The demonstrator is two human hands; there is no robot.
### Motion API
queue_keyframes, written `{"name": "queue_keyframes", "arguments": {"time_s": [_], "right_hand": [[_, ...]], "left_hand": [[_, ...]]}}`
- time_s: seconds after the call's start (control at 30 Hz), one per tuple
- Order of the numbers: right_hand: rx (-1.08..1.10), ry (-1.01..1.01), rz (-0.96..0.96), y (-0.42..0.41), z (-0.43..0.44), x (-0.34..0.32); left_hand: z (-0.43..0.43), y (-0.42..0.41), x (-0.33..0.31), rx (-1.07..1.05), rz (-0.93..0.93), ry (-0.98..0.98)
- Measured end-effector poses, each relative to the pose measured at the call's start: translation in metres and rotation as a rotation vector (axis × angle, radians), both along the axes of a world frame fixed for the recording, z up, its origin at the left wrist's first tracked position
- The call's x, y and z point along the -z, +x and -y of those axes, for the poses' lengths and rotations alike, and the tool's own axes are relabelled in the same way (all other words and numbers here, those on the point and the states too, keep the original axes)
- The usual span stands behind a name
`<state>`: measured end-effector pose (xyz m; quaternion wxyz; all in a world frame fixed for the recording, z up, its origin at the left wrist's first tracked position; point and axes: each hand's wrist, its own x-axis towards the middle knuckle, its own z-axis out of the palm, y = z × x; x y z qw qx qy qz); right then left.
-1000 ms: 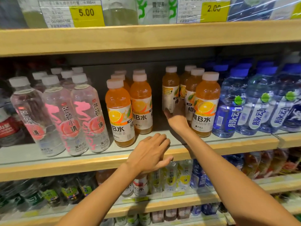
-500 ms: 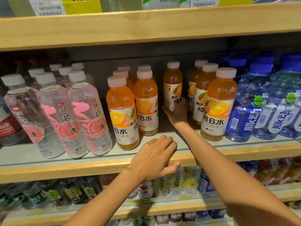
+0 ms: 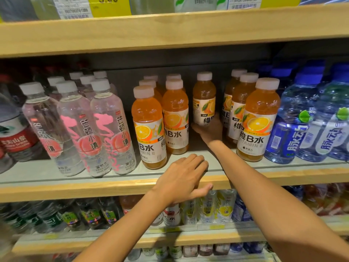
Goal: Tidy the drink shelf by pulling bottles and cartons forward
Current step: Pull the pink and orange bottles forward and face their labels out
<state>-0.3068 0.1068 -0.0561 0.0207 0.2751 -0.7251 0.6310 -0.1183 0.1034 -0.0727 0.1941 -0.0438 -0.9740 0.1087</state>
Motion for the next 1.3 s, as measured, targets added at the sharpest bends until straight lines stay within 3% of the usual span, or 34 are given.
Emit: {"name": "queue_keyframes", "arguments": {"time_s": [0.13,0.27,0.4,0.47,0.53,0.63,0.7,0.8,1.03,1.1,1.17,1.3], "right_hand": [[0.032,0.168,-0.029,0.010,-0.015,-0.002],[0.022,0.049,-0.105,0.031,-0.047,-0.013],[0.063,0.127,-0.227,0.054,-0.084,-0.031],[0.018,0.115,-0.220,0.066,-0.101,-0.035],[-0.055,0.084,-0.221,0.077,-0.118,-0.037],[-0.127,0.103,-0.210,0.097,-0.137,-0.036],[-0.164,0.123,-0.177,0.112,-0.143,-0.034],[-0.213,0.106,-0.124,0.135,-0.143,-0.029],[-0.223,0.039,-0.112,0.163,-0.133,-0.021],[-0.376,-0.052,-0.027,0.159,-0.138,-0.024],[-0.613,-0.164,0.192,0.151,-0.144,-0.027],[-1.175,-0.299,0.668,0.146,-0.147,-0.032]], "left_hand": [[-0.001,0.001,0.000,-0.004,0.011,0.020],[-0.002,0.005,-0.003,0.004,0.011,0.075],[-0.007,0.014,-0.004,0.009,-0.051,0.201],[-0.009,0.018,-0.005,-0.044,-0.141,0.425],[-0.012,0.019,-0.015,-0.086,-0.293,0.797],[-0.022,0.016,-0.049,0.031,-0.450,1.423],[-0.029,0.012,-0.074,0.125,-0.471,1.624],[-0.044,0.010,-0.098,0.150,-0.485,1.720],[-0.055,0.014,-0.114,0.012,-0.677,1.671],[-0.051,0.018,-0.120,0.050,-0.658,1.761],[-0.045,0.022,-0.128,0.118,-0.562,1.940],[-0.030,0.028,-0.142,0.412,-0.114,2.218]]}}
